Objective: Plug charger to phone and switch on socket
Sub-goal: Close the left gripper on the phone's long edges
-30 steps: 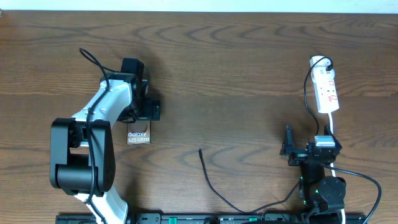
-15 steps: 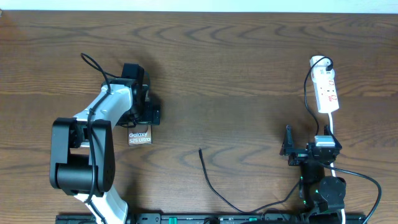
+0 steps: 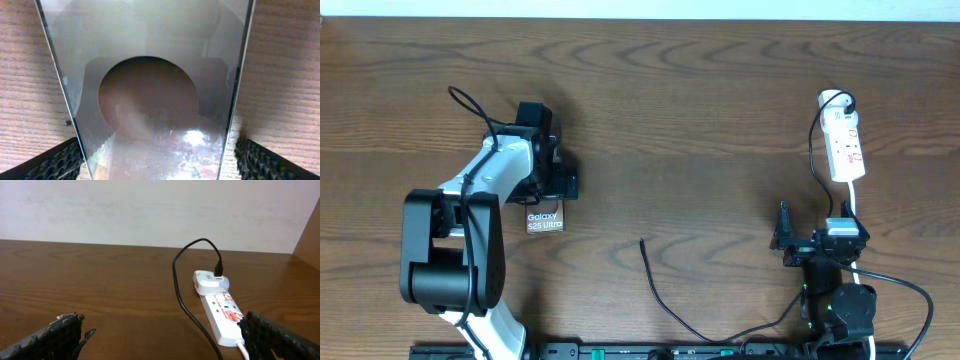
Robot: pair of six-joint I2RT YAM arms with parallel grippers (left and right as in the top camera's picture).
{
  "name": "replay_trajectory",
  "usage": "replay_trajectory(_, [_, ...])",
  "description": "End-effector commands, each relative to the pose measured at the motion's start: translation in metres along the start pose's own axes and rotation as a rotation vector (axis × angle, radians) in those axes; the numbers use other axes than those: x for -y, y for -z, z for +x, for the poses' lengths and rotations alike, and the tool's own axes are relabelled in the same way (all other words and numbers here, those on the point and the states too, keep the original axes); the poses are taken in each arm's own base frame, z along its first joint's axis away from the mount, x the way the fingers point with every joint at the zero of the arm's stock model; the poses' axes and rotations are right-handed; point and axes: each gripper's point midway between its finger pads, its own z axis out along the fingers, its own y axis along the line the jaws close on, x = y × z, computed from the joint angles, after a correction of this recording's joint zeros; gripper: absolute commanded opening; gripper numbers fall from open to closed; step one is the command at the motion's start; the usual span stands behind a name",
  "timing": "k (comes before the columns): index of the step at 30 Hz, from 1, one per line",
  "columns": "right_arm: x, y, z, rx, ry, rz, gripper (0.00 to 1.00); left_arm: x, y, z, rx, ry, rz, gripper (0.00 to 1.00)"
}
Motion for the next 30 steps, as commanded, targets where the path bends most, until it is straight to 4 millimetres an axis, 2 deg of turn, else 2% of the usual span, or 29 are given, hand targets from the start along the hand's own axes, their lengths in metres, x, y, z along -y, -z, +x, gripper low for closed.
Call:
replay_trajectory(1, [0.004,0.000,0.000,0.002,-0.015,0.021,0.99,-0.004,-0.007,0.008,-0.025,0.033,-0.020,0.98])
replay_trajectory(11, [0.004,0.000,0.000,0.002,-0.015,0.021,0.99,-0.007,-0.017,0.023,-0.060,0.033,-0.026,0.98])
replay_trajectory(30, [0.004,0.000,0.000,0.002,-0.015,0.021,0.99,-0.006,-0.018,0.021,-0.047,0.032,-0.022,0.98])
